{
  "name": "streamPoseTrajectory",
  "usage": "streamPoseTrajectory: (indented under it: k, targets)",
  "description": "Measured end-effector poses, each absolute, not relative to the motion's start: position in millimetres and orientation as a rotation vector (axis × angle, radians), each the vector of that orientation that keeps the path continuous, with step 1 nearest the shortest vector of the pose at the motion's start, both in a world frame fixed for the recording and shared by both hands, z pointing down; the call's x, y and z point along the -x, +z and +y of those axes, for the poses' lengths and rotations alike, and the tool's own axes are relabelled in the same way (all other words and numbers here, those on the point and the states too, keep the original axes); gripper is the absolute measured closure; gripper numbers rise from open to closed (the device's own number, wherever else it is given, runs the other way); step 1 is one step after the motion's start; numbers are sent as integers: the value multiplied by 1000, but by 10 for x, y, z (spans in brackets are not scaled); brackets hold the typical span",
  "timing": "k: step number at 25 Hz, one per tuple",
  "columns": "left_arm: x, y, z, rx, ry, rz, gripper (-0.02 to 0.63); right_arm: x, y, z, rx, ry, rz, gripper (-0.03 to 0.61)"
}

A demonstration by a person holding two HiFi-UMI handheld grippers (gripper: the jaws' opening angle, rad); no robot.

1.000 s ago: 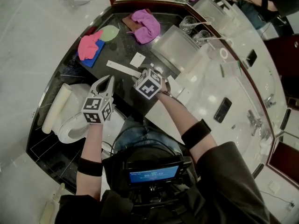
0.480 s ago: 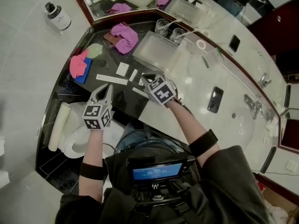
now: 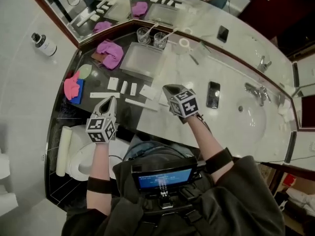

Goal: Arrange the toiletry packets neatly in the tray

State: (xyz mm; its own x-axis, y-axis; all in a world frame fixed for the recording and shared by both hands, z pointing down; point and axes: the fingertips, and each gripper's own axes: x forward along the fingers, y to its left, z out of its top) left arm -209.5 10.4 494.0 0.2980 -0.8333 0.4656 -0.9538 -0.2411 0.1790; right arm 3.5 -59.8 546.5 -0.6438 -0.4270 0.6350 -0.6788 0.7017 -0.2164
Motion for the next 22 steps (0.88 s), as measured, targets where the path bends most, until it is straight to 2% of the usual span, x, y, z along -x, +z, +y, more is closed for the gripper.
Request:
streamPoseTrajectory:
  k: [9, 22]
  targets:
    - [1562, 4906, 132, -2205, 371, -1518, 614, -892, 5486, -319, -1017, 733, -2322, 577]
    - [1377, 4899, 194, -2254, 412, -1493, 614, -937, 5499, -269, -986, 738, -2345, 577]
